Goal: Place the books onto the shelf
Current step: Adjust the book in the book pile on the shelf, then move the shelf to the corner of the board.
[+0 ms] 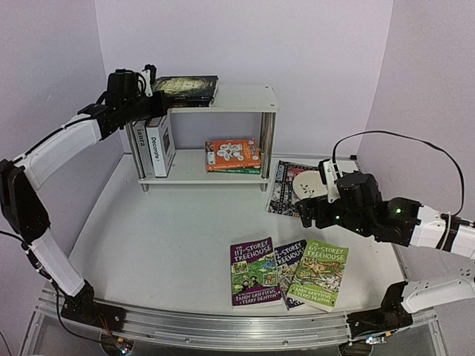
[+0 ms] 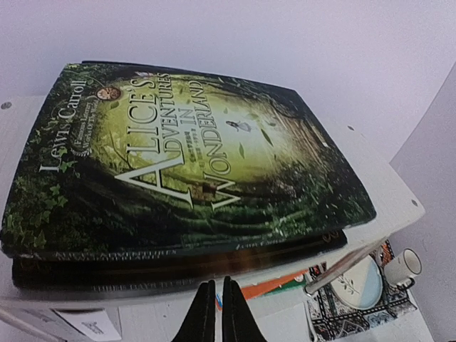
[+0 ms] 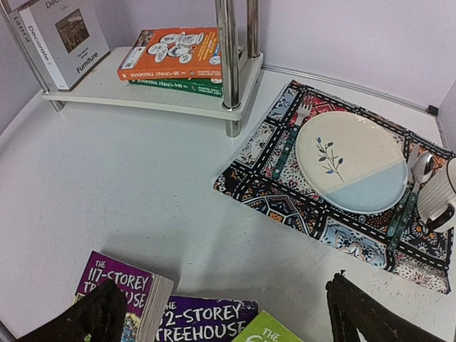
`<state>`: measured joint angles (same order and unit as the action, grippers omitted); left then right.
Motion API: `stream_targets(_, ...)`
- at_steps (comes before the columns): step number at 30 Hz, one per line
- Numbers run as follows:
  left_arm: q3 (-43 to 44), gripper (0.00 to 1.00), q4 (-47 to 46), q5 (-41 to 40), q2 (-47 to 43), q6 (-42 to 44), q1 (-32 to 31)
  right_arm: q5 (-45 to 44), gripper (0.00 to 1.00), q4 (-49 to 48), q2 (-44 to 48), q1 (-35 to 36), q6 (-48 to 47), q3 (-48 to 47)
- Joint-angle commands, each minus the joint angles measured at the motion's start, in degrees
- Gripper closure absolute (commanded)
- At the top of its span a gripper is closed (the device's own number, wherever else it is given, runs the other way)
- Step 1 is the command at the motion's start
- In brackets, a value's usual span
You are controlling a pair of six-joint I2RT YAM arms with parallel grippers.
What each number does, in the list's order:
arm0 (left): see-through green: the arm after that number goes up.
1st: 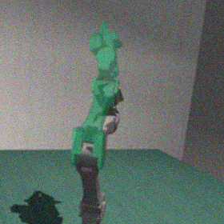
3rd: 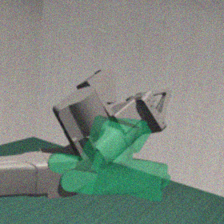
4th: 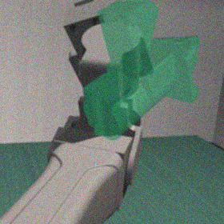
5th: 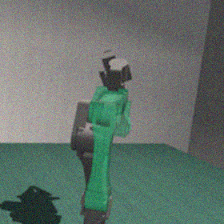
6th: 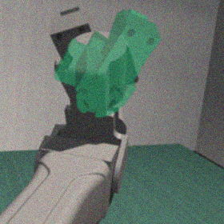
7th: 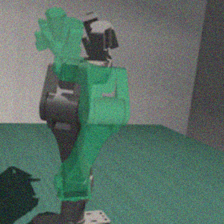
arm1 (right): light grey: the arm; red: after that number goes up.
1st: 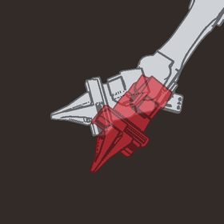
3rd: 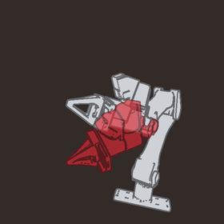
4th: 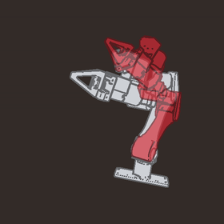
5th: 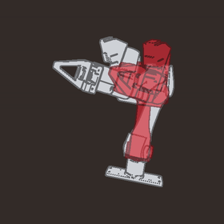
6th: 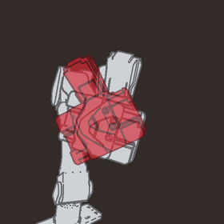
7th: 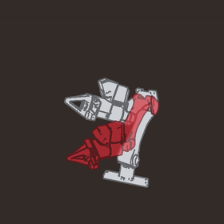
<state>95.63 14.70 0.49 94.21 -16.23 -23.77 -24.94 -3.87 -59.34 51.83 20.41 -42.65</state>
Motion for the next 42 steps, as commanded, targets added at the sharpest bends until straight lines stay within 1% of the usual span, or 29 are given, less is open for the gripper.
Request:
stream_targets(1,-8.25,0.86,-1.13,9.55,-9.11,-4.69,0.38,3.59,0.02,2.49,-1.66,0.08,4.26,-0.46)
stream_targets(3,-13.98,0.76,-1.08,13.21,-12.17,-7.39,0.30,6.05,0.02,3.92,-2.62,0.10,6.82,-0.76)
stream_targets(4,-16.67,0.70,-1.08,15.06,-13.61,-8.67,0.29,7.85,0.02,4.90,-3.33,0.07,8.33,-0.89)
stream_targets(7,-24.85,0.45,-1.17,21.50,-17.03,-12.75,-0.04,14.61,0.02,7.04,-6.98,0.10,14.24,-1.16)
stream_targets(9,-30.36,0.32,-1.21,24.84,-18.61,-15.05,-1.50,20.25,0.02,7.23,-9.98,0.12,17.38,-0.90)
stream_targets(11,-35.32,0.20,-1.19,25.01,-19.47,-16.78,-4.50,25.25,0.03,6.37,-13.30,0.22,20.15,-0.31)
stream_targets(13,-39.27,0.11,-1.30,23.01,-19.72,-18.26,-8.77,28.41,0.04,4.68,-15.49,0.58,21.51,0.81)
stream_targets(15,-42.71,0.06,-2.36,21.19,-19.43,-20.38,-12.47,28.90,0.05,1.82,-16.66,1.13,22.60,2.00)
stream_targets(18,-49.08,0.03,-8.02,21.48,-18.69,-25.46,-16.65,29.51,0.05,-0.52,-18.79,1.44,23.58,2.68)
stream_targets(21,-54.93,0.04,-17.38,23.02,-17.71,-30.74,-20.10,30.49,0.06,-1.56,-21.63,1.88,24.27,1.78)
stream_targets(22,-55.96,0.06,-19.14,23.12,-17.27,-31.65,-20.79,30.56,0.07,-1.76,-22.46,2.00,24.40,1.49)
stream_targets(25,-58.05,0.08,-19.90,18.44,-19.09,-31.59,-21.19,27.40,0.08,-1.93,-23.57,2.14,23.04,0.84)
stream_targets(26,-58.98,0.11,-20.20,16.25,-20.44,-30.91,-21.05,25.35,0.08,-1.99,-23.37,2.15,21.92,0.50)
stream_targets(28,-60.21,0.26,-20.43,14.32,-22.63,-29.39,-18.62,20.42,0.09,-2.02,-22.86,2.21,18.63,-1.00)
stream_targets(29,-60.38,0.27,-20.32,15.73,-23.28,-28.07,-16.29,17.78,0.09,-2.03,-22.67,2.21,16.18,-2.18)
stream_targets(30,-60.50,0.26,-19.99,17.21,-23.83,-26.82,-13.76,15.13,0.09,-2.07,-22.58,2.18,13.27,-3.37)
stream_targets(32,-60.86,0.22,-19.60,17.90,-25.45,-24.38,-7.83,9.89,0.08,-2.22,-22.76,2.04,7.34,-6.14)
stream_targets(34,-60.66,0.19,-19.13,14.46,-27.95,-20.03,-4.73,4.40,0.08,-3.52,-23.43,1.27,0.58,-8.39)
stream_targets(36,-60.04,0.15,-18.49,7.10,-30.33,-15.38,-3.81,4.52,0.10,-7.59,-23.94,-1.21,-4.31,-9.75)
stream_targets(39,-60.66,0.15,-21.46,-2.29,-32.54,-7.95,-2.39,5.79,0.12,-14.69,-25.56,-5.00,-8.83,-11.34)
stream_targets(40,-60.91,0.15,-23.31,-3.64,-32.97,-6.32,-1.28,5.78,0.12,-16.58,-26.73,-5.99,-9.89,-12.31)
stream_targets(42,-60.62,0.14,-26.62,-3.17,-32.75,-4.41,2.27,7.25,0.14,-20.47,-29.39,-8.66,-11.13,-14.65)
